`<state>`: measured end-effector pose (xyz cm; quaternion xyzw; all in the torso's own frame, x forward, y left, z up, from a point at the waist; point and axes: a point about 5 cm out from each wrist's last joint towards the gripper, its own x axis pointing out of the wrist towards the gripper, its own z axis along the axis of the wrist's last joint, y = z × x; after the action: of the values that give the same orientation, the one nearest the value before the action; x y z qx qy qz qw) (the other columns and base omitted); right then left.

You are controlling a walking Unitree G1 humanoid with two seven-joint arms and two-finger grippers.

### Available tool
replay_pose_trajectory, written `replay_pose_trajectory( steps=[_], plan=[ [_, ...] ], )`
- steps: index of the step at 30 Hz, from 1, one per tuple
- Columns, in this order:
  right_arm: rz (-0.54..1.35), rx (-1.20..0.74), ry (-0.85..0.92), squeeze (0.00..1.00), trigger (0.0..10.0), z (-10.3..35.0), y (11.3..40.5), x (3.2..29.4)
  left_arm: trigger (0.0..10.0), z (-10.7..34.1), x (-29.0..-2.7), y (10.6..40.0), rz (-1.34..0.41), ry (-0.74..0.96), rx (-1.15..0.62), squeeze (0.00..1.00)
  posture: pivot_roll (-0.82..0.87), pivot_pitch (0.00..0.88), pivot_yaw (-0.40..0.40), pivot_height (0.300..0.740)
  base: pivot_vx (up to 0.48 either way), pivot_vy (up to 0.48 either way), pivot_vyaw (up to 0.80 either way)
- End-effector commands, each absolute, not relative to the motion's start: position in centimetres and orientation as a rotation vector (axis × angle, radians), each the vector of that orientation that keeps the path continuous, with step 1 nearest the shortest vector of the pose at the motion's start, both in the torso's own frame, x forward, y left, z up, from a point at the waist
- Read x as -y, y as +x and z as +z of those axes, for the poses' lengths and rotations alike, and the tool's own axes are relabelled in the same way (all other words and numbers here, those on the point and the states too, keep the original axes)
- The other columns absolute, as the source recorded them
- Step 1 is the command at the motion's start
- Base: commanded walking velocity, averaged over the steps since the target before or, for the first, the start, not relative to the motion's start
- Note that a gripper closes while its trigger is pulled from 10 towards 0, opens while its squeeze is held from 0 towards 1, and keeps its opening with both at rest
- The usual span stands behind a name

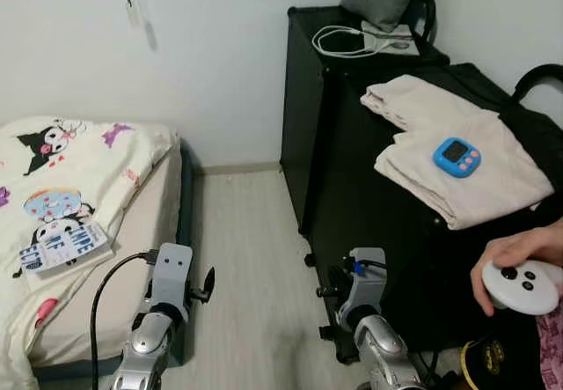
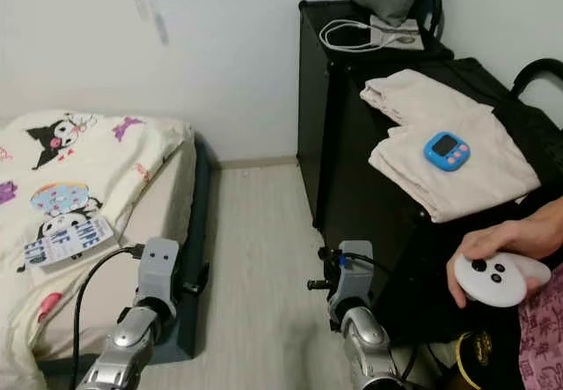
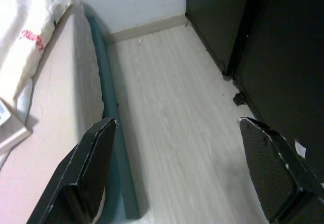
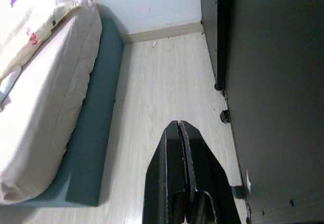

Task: Clean up the room

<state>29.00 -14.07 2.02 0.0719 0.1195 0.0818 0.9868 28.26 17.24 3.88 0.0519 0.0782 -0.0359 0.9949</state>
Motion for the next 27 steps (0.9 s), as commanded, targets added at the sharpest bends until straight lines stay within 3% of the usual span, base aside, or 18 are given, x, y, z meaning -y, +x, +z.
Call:
replay_pose_trajectory(
  steps=[1,27],
  plan=[
    [0.162,-0.241,0.155,0.00,10.0,1.85,28.77,14.03,10.0,3.96,-17.18,28.16,-0.069,0.087,-0.147,0.00,-0.03,0.132,0.006,0.740,0.356,0.000,0.00],
    [0.182,-0.237,0.157,0.00,10.0,1.89,28.65,13.81,10.0,4.05,-17.30,28.26,-0.063,0.080,-0.141,0.00,-0.03,0.118,-0.002,0.740,0.368,0.000,0.00]
  ],
)
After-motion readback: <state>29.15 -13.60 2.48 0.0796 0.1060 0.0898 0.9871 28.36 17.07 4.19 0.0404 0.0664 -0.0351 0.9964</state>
